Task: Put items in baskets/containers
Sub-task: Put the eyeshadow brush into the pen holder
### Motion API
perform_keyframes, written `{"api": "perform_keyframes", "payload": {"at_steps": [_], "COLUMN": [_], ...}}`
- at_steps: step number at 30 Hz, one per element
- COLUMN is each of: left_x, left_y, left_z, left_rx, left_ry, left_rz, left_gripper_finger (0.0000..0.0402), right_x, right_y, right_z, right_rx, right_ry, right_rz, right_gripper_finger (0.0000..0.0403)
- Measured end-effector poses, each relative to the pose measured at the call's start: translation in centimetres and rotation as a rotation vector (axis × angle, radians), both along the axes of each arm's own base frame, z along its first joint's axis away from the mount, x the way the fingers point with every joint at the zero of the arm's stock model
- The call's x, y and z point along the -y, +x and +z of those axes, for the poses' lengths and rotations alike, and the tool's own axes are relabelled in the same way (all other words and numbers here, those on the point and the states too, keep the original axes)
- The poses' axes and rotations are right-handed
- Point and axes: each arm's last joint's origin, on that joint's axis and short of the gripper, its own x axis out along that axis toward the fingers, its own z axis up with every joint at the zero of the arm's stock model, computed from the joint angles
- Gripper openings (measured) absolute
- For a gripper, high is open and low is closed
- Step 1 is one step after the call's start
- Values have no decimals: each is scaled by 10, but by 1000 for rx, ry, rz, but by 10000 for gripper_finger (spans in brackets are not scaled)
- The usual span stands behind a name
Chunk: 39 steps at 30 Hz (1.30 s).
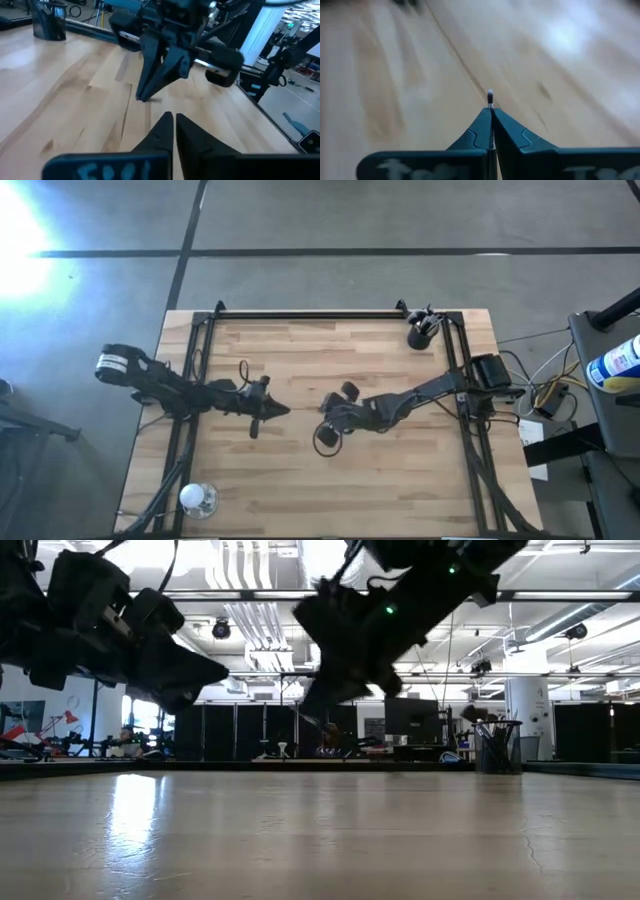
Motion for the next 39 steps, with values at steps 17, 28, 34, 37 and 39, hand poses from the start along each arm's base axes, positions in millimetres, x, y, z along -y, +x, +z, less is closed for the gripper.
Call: {"api": "perform_keyframes", "payload": {"at_steps": [17,28,34,37,39], "left_x": [6,12,11,10,9], "left_y": [16,46,45,42,40], "left_z": [23,44,43,38,34], "left_rx": [140,233,224,202,172], "left_ry": [31,129,135,125,111], "left_rz": [-24,-100,-54,-37,-10], "left_gripper_finger": [103,98,15,11,11], "right_x": [-15,-18,-18,-18,-18], "right_y": [9,18,16,15,10], "right_z": [52,75,73,71,74], "right_rx": [661,730,726,693,624], "right_ry": [-183,-241,-250,-266,-289], "right_rz": [145,153,157,167,160], "right_gripper_finger": [8,8,8,10,17]}}
